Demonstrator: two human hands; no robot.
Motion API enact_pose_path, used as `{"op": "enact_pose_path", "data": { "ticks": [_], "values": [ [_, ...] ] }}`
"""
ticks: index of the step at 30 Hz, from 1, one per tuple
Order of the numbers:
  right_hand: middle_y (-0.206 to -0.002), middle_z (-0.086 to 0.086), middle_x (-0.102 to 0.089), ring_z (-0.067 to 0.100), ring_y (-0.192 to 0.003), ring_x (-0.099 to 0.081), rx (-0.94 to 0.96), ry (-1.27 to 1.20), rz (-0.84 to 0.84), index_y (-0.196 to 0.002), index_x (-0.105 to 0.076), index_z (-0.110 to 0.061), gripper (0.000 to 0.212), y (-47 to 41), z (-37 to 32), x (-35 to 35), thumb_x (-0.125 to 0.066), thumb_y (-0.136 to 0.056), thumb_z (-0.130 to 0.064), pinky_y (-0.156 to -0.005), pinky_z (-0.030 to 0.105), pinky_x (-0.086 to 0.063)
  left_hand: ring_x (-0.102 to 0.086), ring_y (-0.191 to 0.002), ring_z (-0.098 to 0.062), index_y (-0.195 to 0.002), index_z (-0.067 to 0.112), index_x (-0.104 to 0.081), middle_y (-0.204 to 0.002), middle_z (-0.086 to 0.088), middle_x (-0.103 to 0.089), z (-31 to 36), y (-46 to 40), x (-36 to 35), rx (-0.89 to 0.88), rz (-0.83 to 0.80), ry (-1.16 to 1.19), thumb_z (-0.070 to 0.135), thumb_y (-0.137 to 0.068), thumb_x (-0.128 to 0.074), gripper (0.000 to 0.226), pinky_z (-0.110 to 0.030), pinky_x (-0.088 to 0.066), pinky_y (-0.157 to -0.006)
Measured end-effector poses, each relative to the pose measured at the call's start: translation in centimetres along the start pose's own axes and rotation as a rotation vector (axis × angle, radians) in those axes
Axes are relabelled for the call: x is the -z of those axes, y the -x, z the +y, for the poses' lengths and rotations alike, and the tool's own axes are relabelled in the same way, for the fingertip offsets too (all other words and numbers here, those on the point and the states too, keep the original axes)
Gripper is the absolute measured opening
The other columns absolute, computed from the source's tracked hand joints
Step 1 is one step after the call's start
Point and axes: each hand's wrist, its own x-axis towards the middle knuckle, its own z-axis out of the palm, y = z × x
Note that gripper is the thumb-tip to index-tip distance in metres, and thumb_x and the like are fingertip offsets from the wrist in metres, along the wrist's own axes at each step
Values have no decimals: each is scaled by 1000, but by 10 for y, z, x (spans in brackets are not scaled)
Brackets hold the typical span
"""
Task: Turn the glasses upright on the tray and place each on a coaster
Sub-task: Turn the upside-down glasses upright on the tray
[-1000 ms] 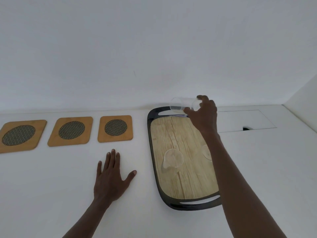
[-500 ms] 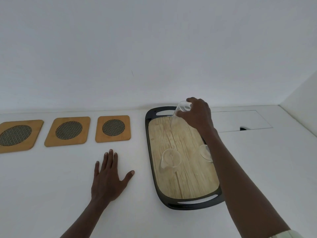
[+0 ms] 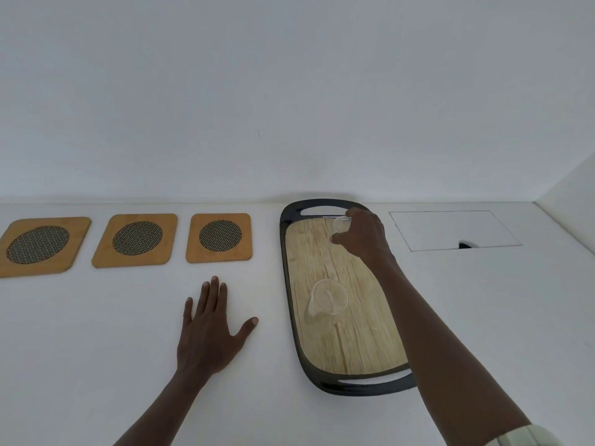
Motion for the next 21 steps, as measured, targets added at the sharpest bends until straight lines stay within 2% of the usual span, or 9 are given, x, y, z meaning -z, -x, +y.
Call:
{"op": "enact_pose_path", "data": {
  "ticks": [17,21],
  "values": [
    [-115,18,-63,33,-110,-56,-5,22,-25,-118,-60,-3,61,5,0,-8,-84,-71,-33,-91,38,-48,6,-153,-18,-159,15,-9,-167,-2,4,0,0,0,0,-1,-2,88,-78,-10,109,-47,-2,-125],
    [-126,21,-54,35,-119,-50,-21,47,-65,-128,-52,-5,68,5,-1,-9,-81,-75,-35,-95,39,-45,7,-153,-18,-159,14,-10,-167,-2,3,-1,0,0,-1,1,5,88,-78,-11,109,-47,-3,-125]
  ]
}}
